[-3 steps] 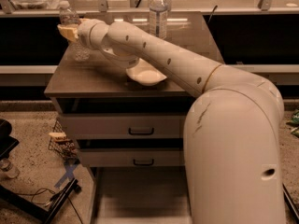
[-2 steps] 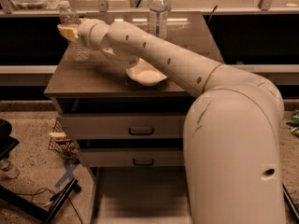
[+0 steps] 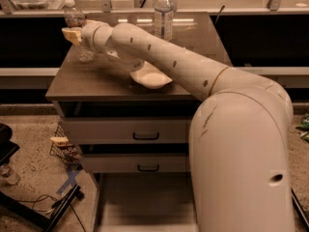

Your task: Pick water bottle from bottom drawer and place on counter

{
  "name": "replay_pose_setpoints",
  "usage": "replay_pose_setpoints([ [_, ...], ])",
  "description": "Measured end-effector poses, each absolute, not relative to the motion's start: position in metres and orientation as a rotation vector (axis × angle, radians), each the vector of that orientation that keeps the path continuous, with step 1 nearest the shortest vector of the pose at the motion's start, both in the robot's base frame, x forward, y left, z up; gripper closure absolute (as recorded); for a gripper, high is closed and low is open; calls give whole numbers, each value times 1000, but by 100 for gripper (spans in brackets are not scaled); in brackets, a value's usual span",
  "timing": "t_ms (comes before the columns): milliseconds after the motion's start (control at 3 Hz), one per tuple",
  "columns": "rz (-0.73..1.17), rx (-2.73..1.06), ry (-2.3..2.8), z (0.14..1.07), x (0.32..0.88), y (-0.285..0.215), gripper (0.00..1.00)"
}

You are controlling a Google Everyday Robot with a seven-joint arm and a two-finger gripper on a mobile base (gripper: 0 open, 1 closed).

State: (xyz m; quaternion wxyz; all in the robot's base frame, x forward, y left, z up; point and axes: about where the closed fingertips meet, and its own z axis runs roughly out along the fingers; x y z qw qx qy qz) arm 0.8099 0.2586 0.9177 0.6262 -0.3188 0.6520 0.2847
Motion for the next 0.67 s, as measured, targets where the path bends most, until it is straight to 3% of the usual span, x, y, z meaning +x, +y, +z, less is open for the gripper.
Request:
replay_pose_setpoints([
  [333,656,-734,1495,917,809,261,0],
  [667,656,-734,1495,917,809,261,0],
])
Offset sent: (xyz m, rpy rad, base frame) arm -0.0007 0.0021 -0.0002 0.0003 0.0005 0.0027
